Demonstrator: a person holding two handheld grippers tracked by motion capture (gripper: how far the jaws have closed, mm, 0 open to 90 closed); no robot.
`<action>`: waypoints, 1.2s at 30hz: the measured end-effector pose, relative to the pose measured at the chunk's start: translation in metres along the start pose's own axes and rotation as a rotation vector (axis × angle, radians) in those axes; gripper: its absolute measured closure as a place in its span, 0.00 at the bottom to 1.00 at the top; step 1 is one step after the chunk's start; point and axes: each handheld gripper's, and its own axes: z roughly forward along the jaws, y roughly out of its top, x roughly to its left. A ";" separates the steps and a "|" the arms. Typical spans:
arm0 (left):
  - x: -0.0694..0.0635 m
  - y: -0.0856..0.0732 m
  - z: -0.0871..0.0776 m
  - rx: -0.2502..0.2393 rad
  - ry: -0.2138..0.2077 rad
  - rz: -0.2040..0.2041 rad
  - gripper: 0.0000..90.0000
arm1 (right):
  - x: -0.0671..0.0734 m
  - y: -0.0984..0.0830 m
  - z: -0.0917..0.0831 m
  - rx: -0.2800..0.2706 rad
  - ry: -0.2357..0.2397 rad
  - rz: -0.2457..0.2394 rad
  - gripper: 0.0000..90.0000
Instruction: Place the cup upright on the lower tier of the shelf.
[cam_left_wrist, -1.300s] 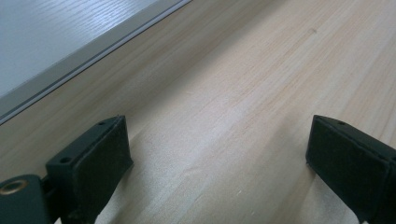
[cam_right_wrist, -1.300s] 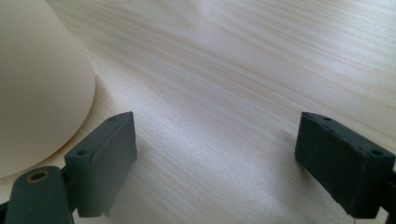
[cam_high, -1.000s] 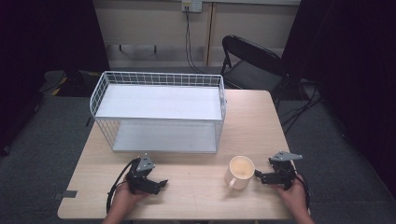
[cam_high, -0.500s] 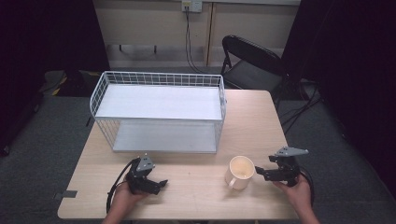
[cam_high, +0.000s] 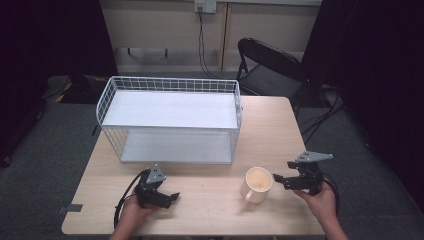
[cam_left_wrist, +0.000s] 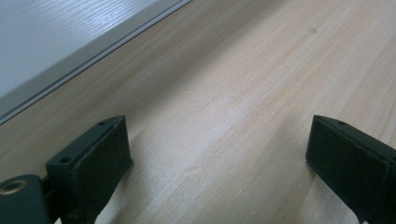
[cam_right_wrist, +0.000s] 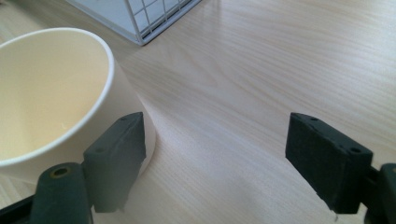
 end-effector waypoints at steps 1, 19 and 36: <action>0.000 0.000 0.000 0.000 0.000 0.000 0.06 | 0.000 0.001 -0.001 0.001 0.002 -0.004 0.22; 0.000 0.000 0.000 0.000 0.000 0.000 0.06 | 0.011 0.022 -0.013 -0.041 0.026 -0.027 0.23; 0.000 0.000 0.000 0.000 0.000 0.000 0.06 | 0.024 0.034 -0.017 -0.066 0.063 -0.051 0.23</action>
